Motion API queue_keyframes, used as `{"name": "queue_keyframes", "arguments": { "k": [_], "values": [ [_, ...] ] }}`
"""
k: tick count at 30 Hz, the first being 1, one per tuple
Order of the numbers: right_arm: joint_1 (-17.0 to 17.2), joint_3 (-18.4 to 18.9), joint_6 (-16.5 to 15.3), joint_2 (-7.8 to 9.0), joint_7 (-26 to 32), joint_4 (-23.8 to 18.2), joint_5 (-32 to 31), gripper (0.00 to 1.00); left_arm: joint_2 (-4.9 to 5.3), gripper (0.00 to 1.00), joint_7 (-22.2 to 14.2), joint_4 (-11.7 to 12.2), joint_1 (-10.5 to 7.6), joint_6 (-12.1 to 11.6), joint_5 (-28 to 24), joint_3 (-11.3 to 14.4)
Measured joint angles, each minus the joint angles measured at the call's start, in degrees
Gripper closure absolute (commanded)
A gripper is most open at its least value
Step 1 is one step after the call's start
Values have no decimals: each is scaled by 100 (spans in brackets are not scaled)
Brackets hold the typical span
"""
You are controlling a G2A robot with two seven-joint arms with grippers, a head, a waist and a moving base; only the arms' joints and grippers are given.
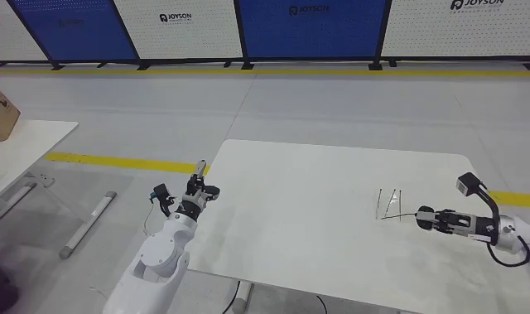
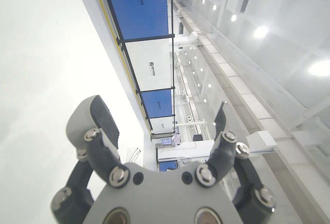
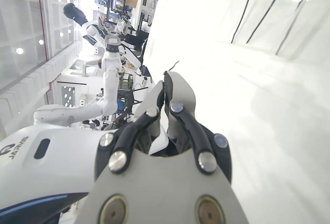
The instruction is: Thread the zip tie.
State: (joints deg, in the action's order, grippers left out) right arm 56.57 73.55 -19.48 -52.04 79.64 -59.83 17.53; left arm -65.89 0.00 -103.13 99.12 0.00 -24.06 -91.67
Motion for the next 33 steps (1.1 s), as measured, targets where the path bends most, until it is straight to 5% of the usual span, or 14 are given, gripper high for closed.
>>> {"name": "queue_keyframes", "arguments": {
  "k": [7, 16, 19, 24, 33],
  "values": [
    [11, -29, 22, -12, -45, -12, -10, 100, 0, 0, 0, 0, 0, 0, 0, 0],
    [44, -222, -2, -160, -324, -639, 762, 100, -19, 0, -97, -19, -95, 8, -218, 38],
    [33, -352, 0, -233, -449, -926, 765, 100, -31, 0, -340, -183, -203, 141, -452, 103],
    [-109, -554, 0, -328, -277, -827, 939, 100, -50, 0, -452, -547, -323, 503, -418, 333],
    [-105, -548, 0, -326, -282, -830, 933, 100, -50, 0, -439, -567, -348, 590, -381, 358]
  ]
}}
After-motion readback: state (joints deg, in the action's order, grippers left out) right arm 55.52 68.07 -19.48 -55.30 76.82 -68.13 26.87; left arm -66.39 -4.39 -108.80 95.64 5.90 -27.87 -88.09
